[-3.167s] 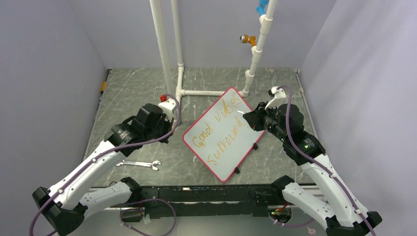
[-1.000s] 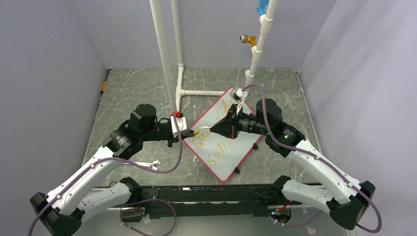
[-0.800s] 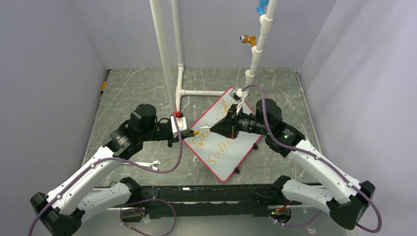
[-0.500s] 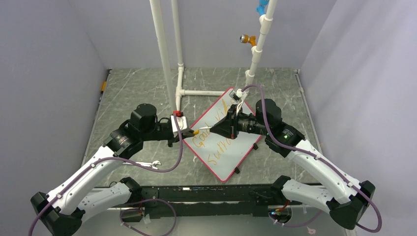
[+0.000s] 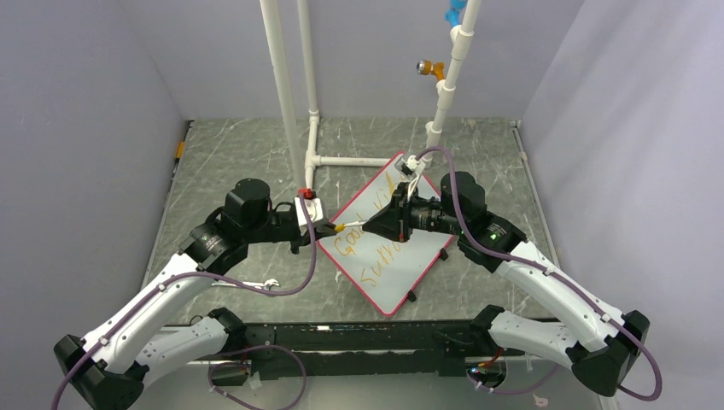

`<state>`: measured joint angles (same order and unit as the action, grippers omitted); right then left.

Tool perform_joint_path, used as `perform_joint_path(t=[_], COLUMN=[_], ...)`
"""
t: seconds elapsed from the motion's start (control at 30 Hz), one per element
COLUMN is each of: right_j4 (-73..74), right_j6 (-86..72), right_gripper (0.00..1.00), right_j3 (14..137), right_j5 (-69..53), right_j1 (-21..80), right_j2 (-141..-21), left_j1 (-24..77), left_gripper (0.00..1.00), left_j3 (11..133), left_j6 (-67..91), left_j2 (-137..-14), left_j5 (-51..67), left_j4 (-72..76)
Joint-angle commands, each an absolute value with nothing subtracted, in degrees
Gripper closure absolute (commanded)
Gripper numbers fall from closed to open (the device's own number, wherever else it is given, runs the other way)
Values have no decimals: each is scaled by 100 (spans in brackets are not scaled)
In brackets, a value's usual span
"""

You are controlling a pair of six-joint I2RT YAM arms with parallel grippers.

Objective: Write a sentence on the whiteboard
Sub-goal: Insert the whiteboard marker without the cap into the pen cap.

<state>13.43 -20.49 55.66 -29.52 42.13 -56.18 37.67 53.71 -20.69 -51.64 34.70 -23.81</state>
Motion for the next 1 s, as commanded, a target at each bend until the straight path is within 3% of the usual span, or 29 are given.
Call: perform_joint_path(t=[0.0, 0.97], right_j4=[1233, 2328], right_j6=[-1960, -1279], right_gripper=[100, 100], right_j3=[5740, 6521], right_j5=[-2971, -3676], right_j1=[4271, 4795], right_j2=[-5688, -7007], left_j1=[3731, 3734], left_gripper=[100, 100], left_j3=[5444, 5608], left_j6=[-2012, -2349], left_j2=[-5153, -5449], left_j5=[3724, 4398], left_j4=[-2041, -2464])
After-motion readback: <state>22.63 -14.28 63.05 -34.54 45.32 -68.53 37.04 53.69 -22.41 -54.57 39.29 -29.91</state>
